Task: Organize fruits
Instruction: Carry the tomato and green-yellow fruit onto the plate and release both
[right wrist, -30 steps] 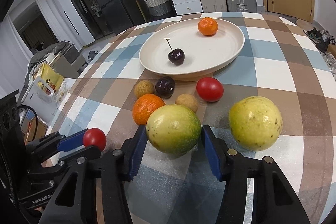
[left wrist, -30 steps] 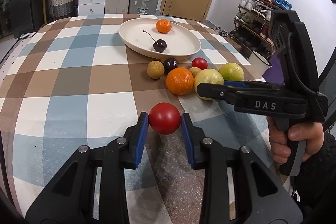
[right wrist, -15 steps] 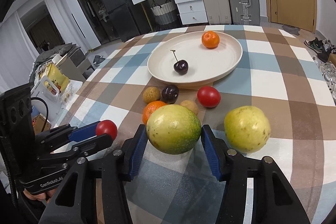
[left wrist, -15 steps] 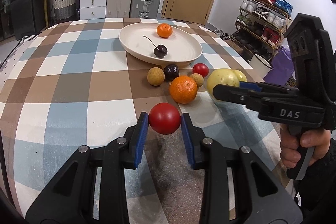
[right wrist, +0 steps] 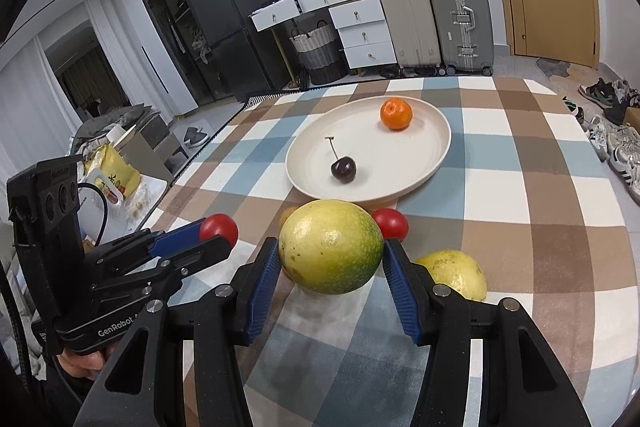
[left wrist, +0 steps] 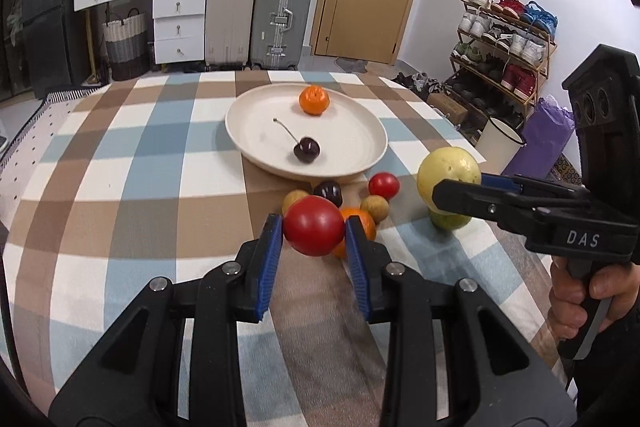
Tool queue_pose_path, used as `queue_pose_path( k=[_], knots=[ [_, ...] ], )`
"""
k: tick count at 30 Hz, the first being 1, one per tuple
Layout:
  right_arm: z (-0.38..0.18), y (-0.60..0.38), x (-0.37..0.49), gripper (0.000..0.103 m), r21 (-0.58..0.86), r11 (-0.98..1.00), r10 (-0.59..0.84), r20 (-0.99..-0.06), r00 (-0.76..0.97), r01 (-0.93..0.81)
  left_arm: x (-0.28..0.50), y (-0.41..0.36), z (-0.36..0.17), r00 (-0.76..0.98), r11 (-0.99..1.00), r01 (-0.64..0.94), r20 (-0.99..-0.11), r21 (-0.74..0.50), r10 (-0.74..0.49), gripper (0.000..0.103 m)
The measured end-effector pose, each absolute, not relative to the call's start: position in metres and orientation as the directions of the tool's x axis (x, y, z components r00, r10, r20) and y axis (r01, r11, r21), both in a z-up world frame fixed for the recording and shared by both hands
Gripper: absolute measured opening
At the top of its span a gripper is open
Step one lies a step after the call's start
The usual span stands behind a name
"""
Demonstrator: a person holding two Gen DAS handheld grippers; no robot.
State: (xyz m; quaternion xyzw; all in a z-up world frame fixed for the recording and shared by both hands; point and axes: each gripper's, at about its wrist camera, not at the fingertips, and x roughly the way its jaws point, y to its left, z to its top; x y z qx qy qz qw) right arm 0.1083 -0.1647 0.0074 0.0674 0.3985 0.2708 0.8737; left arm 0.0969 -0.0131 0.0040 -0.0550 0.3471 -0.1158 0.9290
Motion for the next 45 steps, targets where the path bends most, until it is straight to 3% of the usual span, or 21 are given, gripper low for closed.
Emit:
queue_pose_path(
  k=[23,45],
  knots=[
    [0.032,-0.177,0.151,0.053,0.364,0.863,0.504,-0.624,0.596,-0.349,0.169,-0.012,0.020,0.770,0.975,0.144,-0.600,-0.167,-0.216,0.029],
    [-0.010,-0.155,0.212,0.053,0.417,0.869,0.494,-0.685,0.536,-0.267,0.225,-0.019,-0.016,0.749,0.983,0.135,-0.636,-0.128,-0.186,0.029]
  ],
)
